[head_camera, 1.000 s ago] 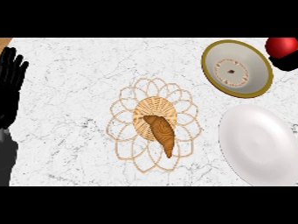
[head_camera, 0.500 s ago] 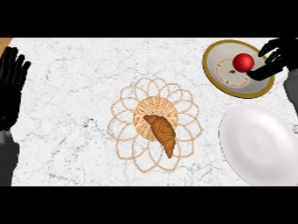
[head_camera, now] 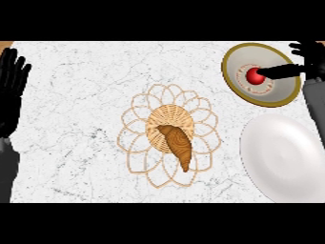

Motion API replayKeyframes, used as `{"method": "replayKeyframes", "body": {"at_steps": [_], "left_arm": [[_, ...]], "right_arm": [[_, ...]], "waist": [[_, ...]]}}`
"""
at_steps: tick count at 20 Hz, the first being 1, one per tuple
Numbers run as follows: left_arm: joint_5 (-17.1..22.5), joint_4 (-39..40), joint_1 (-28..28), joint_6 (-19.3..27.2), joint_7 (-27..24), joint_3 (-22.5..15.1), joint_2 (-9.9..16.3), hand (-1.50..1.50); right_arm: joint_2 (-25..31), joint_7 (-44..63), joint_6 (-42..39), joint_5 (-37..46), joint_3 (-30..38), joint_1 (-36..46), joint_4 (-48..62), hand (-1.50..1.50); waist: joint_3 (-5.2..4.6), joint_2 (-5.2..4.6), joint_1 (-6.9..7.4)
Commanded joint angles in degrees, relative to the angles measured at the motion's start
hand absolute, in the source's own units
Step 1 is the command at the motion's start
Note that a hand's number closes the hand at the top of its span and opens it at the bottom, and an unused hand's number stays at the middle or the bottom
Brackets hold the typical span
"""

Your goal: Pick the tomato from the plate and place it in the bowl

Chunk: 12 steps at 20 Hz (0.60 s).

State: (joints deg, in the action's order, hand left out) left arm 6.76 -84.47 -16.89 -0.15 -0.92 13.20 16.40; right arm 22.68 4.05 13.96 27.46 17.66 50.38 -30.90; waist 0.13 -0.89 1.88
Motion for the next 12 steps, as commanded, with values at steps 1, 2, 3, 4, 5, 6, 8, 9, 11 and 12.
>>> {"method": "replayKeyframes", "body": {"at_steps": [1,2,3,4,5,6,8,9,11,12], "left_arm": [[0.01,-1.63,1.25,0.09,0.75,-0.84,-0.92,0.00],[-0.67,-1.89,1.65,0.84,0.80,-1.44,-1.66,0.00],[-0.65,1.20,1.23,0.51,-2.76,-0.04,-1.23,0.00],[-0.58,0.25,0.74,0.74,-0.20,-0.51,-1.10,0.00],[1.42,-1.08,1.71,-2.07,0.44,1.29,1.74,0.00],[-1.98,1.46,0.39,1.65,-2.57,-1.40,-2.33,0.00],[-0.51,-1.85,0.81,1.23,0.82,0.45,-0.04,0.00],[0.97,-5.21,4.46,-0.69,1.36,0.67,0.43,0.00],[-0.19,0.10,2.91,0.36,-1.68,1.08,-0.46,0.00],[0.47,-0.03,1.15,0.09,0.12,1.29,0.30,0.00]], "right_arm": [[0.23,-6.81,8.74,-2.53,4.66,-0.18,1.04,-1.50],[2.89,-7.90,9.01,-3.08,6.04,-0.29,1.67,-1.50],[2.88,-8.52,8.10,-4.54,7.00,0.45,1.59,-1.50],[4.52,-10.37,8.25,-5.30,8.25,-1.03,2.48,-1.50],[6.24,-8.04,9.09,-6.14,9.75,0.75,2.31,-1.50],[5.52,-10.09,10.46,-6.17,9.87,0.22,3.51,-1.50],[9.66,-10.46,7.72,-8.52,12.39,-1.45,3.84,-1.50],[10.07,-13.82,9.03,-10.45,14.98,-4.33,4.85,-1.50],[8.90,-14.45,6.18,-13.13,15.66,-7.49,1.61,-1.50],[13.79,-16.45,2.73,-14.62,17.94,-7.62,3.91,-1.50]], "waist": [[0.02,0.18,0.11],[0.03,0.12,0.06],[-0.05,0.20,-0.57],[-0.02,0.25,-0.64],[-0.03,0.35,-0.26],[-0.04,0.22,-0.79],[-0.03,0.49,-0.96],[0.05,0.44,-0.21],[-0.10,0.80,-1.96],[-0.02,0.52,-1.65]]}}
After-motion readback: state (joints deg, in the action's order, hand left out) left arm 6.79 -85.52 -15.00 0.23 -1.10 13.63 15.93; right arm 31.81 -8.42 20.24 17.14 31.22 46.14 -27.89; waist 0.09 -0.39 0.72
